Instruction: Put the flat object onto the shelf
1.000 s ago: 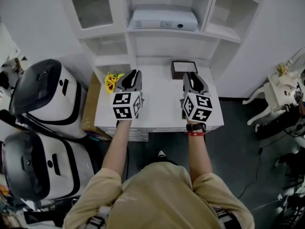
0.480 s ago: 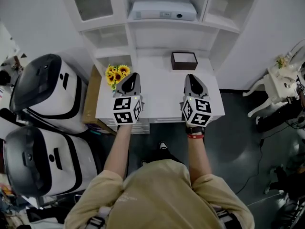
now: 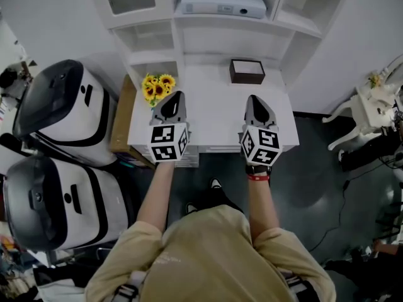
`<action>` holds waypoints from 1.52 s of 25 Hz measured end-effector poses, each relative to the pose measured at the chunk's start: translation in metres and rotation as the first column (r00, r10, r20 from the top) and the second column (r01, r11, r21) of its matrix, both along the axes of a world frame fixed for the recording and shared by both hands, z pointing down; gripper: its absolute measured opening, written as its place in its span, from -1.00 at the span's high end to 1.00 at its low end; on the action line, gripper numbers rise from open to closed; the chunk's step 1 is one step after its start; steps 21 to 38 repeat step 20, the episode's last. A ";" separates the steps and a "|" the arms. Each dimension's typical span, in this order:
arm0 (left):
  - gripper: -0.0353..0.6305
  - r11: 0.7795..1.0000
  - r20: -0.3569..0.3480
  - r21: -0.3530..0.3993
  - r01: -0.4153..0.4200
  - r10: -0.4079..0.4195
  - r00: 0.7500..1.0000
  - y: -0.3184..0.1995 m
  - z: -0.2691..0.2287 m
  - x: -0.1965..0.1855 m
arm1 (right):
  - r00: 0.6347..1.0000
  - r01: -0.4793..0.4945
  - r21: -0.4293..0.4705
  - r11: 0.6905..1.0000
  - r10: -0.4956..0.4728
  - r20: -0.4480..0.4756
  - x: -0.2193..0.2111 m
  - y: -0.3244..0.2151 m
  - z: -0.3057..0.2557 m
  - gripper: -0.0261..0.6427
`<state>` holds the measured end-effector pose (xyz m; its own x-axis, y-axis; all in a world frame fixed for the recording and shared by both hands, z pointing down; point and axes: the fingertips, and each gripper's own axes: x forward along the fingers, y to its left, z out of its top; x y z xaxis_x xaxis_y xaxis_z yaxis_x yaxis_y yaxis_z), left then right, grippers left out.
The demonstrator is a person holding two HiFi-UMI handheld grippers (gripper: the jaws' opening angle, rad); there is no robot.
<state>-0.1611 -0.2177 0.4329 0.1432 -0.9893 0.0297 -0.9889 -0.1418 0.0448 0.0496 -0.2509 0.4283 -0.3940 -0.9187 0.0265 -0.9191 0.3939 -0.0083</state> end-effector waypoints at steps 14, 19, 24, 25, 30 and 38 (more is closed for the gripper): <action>0.83 1.000 -0.004 -0.010 -0.020 0.020 1.000 0.011 0.011 0.004 | 1.000 0.016 -0.014 1.000 -0.016 -0.001 -0.003 0.012 0.006 0.85; 0.83 0.996 0.019 -0.075 -0.038 0.039 0.999 0.011 0.047 0.009 | 1.000 0.016 -0.046 0.999 -0.016 0.007 0.001 0.015 0.019 0.85; 0.83 0.995 0.022 -0.090 -0.039 0.041 0.999 0.011 0.056 0.009 | 1.000 0.015 -0.051 0.999 -0.015 0.002 0.002 0.015 0.022 0.85; 0.83 0.995 0.022 -0.090 -0.039 0.041 0.999 0.011 0.056 0.009 | 1.000 0.015 -0.051 0.999 -0.015 0.002 0.002 0.015 0.022 0.85; 0.83 0.995 0.022 -0.090 -0.039 0.041 0.999 0.011 0.056 0.009 | 1.000 0.015 -0.051 0.999 -0.015 0.002 0.002 0.015 0.022 0.85; 0.83 0.995 0.022 -0.090 -0.039 0.041 0.999 0.011 0.056 0.009 | 1.000 0.015 -0.051 0.999 -0.015 0.002 0.002 0.015 0.022 0.85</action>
